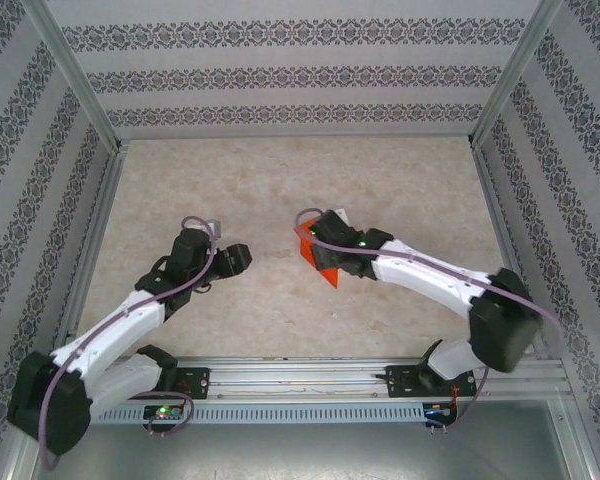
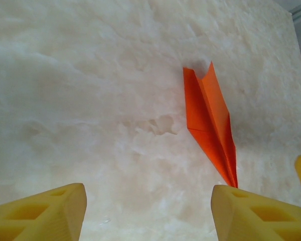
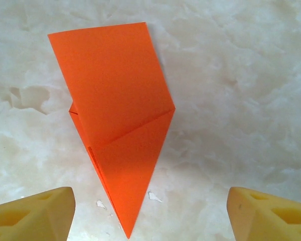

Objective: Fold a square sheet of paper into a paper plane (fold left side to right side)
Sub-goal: Fold the wing for the fifth time at the center of the table.

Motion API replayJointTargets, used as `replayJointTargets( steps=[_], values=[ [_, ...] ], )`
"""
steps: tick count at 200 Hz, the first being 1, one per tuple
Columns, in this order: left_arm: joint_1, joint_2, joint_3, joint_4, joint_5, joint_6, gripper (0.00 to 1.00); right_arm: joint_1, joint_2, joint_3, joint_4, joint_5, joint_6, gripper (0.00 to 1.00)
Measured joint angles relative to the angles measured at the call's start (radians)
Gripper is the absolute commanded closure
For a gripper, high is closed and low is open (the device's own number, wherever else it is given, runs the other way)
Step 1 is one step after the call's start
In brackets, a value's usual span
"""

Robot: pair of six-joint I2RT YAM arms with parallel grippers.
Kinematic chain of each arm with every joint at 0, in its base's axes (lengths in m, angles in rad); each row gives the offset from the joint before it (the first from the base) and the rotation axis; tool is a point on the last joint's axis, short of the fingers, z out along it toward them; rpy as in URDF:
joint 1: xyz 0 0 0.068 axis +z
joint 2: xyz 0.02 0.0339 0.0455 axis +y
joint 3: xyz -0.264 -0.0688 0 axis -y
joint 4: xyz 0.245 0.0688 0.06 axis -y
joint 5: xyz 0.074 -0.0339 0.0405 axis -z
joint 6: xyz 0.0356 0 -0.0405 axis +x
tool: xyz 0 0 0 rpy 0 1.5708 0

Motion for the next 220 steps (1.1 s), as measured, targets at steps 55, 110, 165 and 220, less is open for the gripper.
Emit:
replayJointTargets(
  steps=[55,110,165,220],
  values=[
    [-0.063,0.374,0.128,0.211,0.148,-0.094,0.37,-0.255,-0.356,-0.385,0.311,-0.243,0.099,0.06],
    [-0.138,0.679,0.304,0.372,0.203,-0.158,0.38,-0.499,-0.545,-0.577,0.495,-0.480,0.208,0.02],
    [-0.150,0.857,0.437,0.386,0.202,-0.193,0.50,-0.629,-0.661,-0.680,0.552,-0.606,0.278,0.02],
    [-0.150,0.906,0.469,0.412,0.210,-0.199,0.89,-0.649,-0.680,-0.689,0.567,-0.668,0.280,0.06]
  ],
)
